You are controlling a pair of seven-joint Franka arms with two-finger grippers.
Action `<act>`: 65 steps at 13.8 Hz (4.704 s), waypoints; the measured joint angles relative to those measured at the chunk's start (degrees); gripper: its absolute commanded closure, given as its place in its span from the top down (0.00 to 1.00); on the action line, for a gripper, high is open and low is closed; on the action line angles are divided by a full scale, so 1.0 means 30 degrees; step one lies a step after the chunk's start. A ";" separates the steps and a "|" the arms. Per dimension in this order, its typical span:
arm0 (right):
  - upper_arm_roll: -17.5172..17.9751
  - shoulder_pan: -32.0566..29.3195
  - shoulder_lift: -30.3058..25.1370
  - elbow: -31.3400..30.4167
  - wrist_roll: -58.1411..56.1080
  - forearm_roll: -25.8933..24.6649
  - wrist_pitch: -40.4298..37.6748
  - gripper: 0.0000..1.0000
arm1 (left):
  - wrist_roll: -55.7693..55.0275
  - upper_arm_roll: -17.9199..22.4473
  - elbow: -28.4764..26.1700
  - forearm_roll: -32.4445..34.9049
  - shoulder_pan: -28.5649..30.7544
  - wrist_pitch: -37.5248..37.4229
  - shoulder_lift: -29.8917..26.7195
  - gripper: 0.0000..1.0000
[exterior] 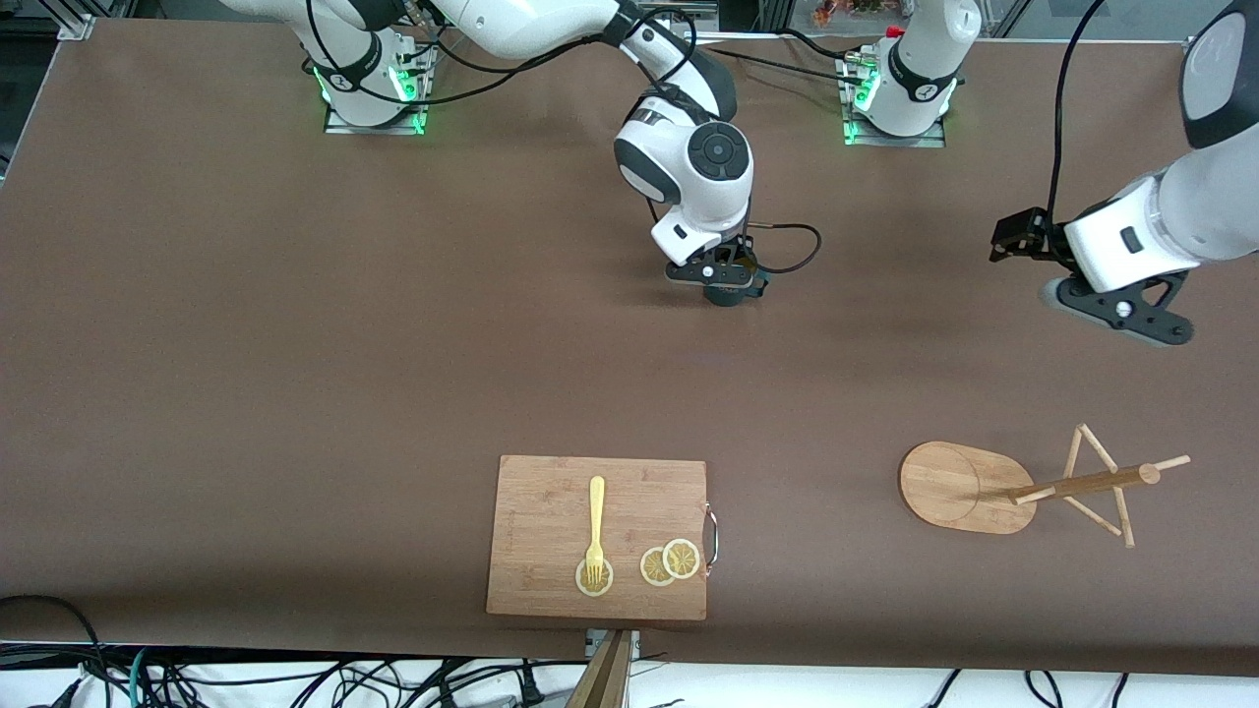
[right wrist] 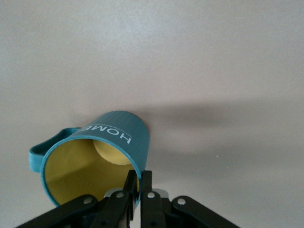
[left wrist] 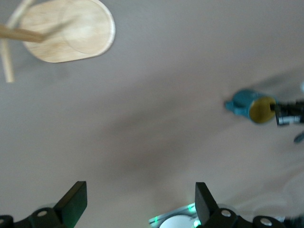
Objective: Pass cup and hang on rack
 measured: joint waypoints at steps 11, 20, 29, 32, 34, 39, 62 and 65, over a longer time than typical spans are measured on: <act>-0.0546 -0.1896 -0.1783 0.1135 -0.1711 -0.0007 -0.2809 1.00 | 1.3672 -0.2641 -0.4198 -0.0077 -0.0062 0.3553 0.0159 1.00; -0.2263 -0.6966 -0.7397 -0.1253 -0.8733 0.0004 -0.7843 1.00 | 2.3170 -0.2774 -1.2002 -0.7754 0.1130 1.3363 0.0124 1.00; -0.6712 -0.7229 -1.5249 -0.8081 -1.4978 0.0005 -0.8464 1.00 | 2.9580 -0.2963 -1.5271 -1.4872 0.1029 1.7900 0.0954 1.00; -0.7861 -0.7242 -1.6304 -0.8594 -1.6964 0.0006 -0.8955 1.00 | 3.2301 -0.3309 -1.5382 -1.8108 0.0984 1.8211 0.2209 1.00; -0.8206 -0.7265 -1.6451 -0.8653 -1.7901 0.0006 -0.9059 1.00 | 3.4250 -0.3375 -1.5498 -1.9893 0.0923 1.8269 0.2990 1.00; -0.8311 -0.8272 -1.6442 -0.8943 -1.9147 -0.0002 -0.9173 1.00 | 3.5350 -0.3587 -1.5535 -2.0533 0.0925 1.8274 0.3902 1.00; -0.0761 -1.6831 -1.6448 -0.6724 -2.0810 -0.1358 -1.0453 1.00 | 3.6444 -0.5754 -1.6883 -2.3317 0.0685 1.9956 0.4196 0.00; -0.0739 -1.6829 -1.6437 -0.6698 -2.0810 -0.1358 -1.0534 1.00 | 3.6604 -0.5693 -1.6880 -2.3349 0.0794 2.0009 0.4189 0.00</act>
